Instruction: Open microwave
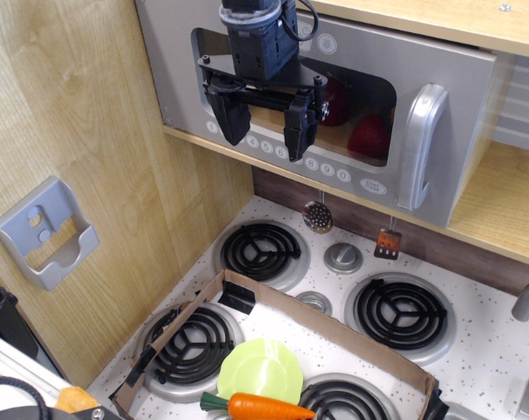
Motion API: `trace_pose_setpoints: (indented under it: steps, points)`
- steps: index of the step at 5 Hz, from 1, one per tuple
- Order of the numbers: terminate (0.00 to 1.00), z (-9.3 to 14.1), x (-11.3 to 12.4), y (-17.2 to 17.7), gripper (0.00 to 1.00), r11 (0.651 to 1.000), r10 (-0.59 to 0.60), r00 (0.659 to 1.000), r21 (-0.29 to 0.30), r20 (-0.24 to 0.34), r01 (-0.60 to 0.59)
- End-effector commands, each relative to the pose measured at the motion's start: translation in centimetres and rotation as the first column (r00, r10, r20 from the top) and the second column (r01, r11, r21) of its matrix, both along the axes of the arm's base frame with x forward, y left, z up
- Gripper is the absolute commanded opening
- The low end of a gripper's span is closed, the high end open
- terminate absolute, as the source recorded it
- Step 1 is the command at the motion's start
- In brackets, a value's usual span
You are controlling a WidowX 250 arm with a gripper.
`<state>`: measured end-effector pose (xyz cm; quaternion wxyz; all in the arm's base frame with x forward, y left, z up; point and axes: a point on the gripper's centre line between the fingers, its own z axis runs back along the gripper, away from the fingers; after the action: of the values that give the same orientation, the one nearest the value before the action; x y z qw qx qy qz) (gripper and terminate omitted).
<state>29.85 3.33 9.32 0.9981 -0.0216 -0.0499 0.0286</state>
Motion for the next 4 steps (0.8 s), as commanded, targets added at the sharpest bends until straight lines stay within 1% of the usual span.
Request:
trace_pose_setpoints:
  steps: [1,2,3,4]
  points:
    - [0.0,0.0,0.0,0.0,1.0,1.0,0.0,1.0,0.0,0.0,0.0]
    - [0.0,1.0,-0.3,-2.8,1.0,0.998,0.009,0.999,0.054,0.044,-0.011]
    - [0.0,1.1,-1.0,-5.2,1.0,0.998,0.055,0.996,0.022,0.067,-0.056]
    - [0.0,1.5,-1.3,-7.3,1.0,0.999,0.025,0.991,0.038,0.134,-0.03]
